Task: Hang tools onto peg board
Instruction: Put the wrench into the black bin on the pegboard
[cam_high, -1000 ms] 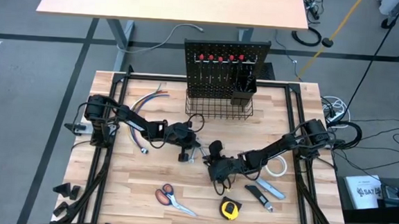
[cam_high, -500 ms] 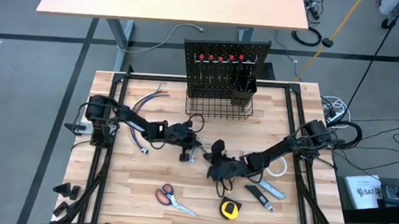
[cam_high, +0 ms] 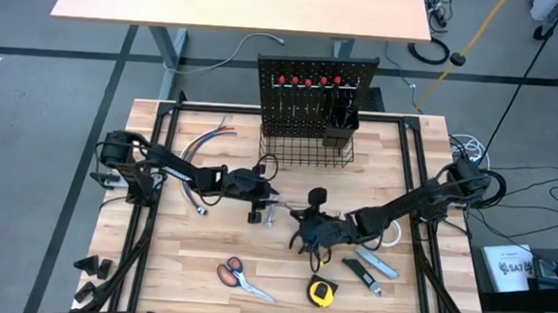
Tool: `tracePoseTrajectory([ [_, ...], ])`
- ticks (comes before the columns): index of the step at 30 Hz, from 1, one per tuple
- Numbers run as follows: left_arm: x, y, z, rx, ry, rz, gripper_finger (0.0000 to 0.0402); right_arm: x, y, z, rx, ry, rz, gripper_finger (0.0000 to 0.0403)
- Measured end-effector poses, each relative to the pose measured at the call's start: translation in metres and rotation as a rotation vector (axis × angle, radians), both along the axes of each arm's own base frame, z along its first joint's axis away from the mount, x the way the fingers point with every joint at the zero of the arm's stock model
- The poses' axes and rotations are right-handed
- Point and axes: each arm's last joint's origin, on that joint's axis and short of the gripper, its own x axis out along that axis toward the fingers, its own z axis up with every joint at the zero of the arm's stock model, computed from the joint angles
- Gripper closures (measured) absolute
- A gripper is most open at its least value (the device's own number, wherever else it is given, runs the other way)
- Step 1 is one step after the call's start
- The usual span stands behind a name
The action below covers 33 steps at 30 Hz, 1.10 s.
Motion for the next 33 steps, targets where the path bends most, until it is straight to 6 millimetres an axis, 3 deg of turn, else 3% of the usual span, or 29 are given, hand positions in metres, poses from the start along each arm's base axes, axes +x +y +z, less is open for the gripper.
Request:
tracePoseTrajectory([
  [8, -0.004, 0.002, -0.004, 0.004, 0.006, 0.015, 0.0268, -0.029, -0.012, 0.049, 0.206, -0.085, -0.112, 0.0402],
  [16, -0.003, 0.002, 0.014, -0.008, -0.098, 0.026, 0.0268, -0.059, -0.041, 0.098, 0.355, -0.234, -0.216, 0.0402],
  [29, -0.006, 0.001, 0.015, -0.022, -0.084, 0.016, 0.0268, -0.100, -0.092, 0.236, 0.463, -0.364, -0.435, 0.0403],
  [33, -0.006, -0.003, 0.014, -0.022, -0.068, 0.005, 0.0268, -0.111, -0.107, 0.264, 0.455, -0.416, -0.489, 0.0403],
])
